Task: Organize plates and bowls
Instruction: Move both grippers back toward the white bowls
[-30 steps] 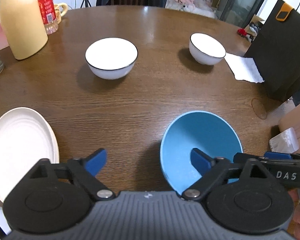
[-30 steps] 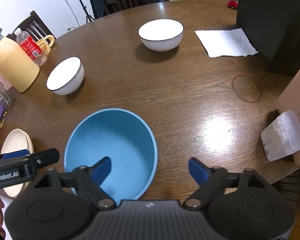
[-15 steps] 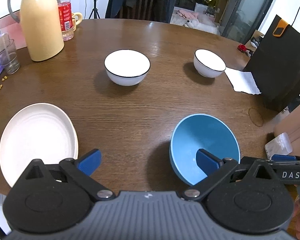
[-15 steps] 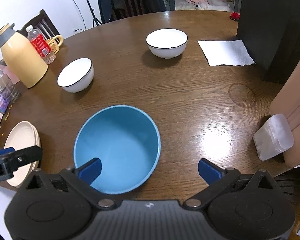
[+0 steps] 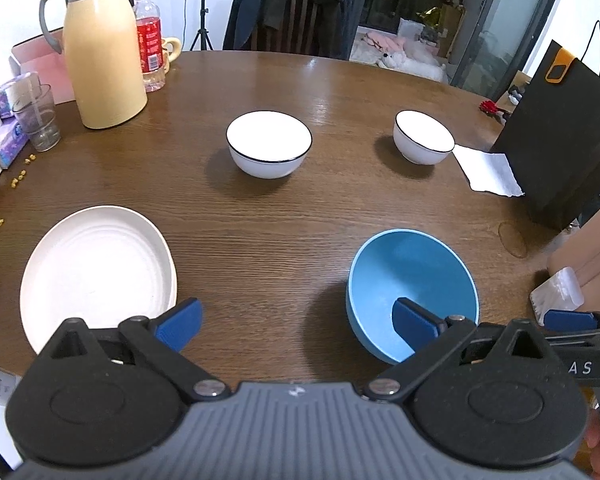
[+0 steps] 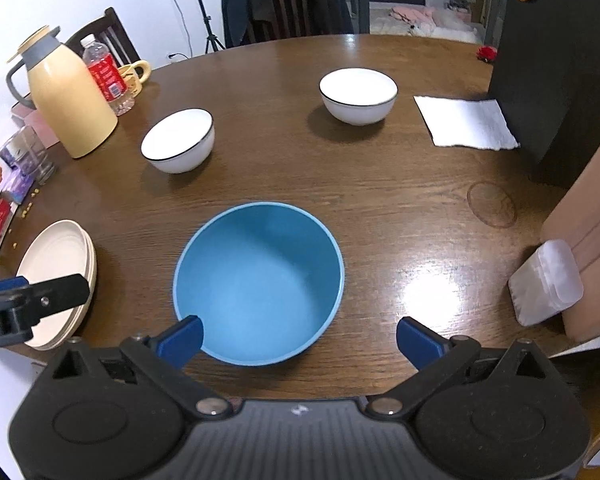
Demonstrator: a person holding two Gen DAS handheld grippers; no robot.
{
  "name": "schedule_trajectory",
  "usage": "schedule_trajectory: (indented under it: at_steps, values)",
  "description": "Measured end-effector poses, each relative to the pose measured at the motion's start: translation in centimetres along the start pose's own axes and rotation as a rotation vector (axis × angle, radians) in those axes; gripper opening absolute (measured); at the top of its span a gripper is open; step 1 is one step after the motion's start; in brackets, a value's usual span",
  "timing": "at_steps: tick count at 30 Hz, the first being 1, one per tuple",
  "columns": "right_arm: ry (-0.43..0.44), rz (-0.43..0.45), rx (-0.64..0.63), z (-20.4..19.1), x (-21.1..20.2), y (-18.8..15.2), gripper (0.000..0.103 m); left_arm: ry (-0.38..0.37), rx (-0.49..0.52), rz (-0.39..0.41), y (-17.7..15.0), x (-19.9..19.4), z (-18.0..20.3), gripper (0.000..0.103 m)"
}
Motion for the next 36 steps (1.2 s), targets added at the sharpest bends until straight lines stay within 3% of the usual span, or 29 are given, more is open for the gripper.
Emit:
schedule_trajectory:
  at_steps: [10,17,36]
  values:
    - [0.034,0.034,-0.052,-2.0,-0.3,1.6,0.103,0.05,-0.001,0.029,1.1,-1.0,-1.4,0.103]
    - [0.07,0.044,-0.02,-2.9,0.8,4.0,0.102,0.079,-0.006,0.058,3.5,-0.6,-2.8,0.103]
    - [-0.003,-0.033,-0.039,-6.2,6.2,11.4,0.102,0.105,-0.005,0.028,10.0,5.9,-5.4,0.103]
Point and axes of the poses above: each gripper's, at about its wrist camera, not at the fingertips, and x roughly the way its jaws point, z to its right, y to its top, the point moved 4 cm from there along x, roughly the way its jaws point, and after that the axes turned 14 degrees about z, right-handed, at the moved point
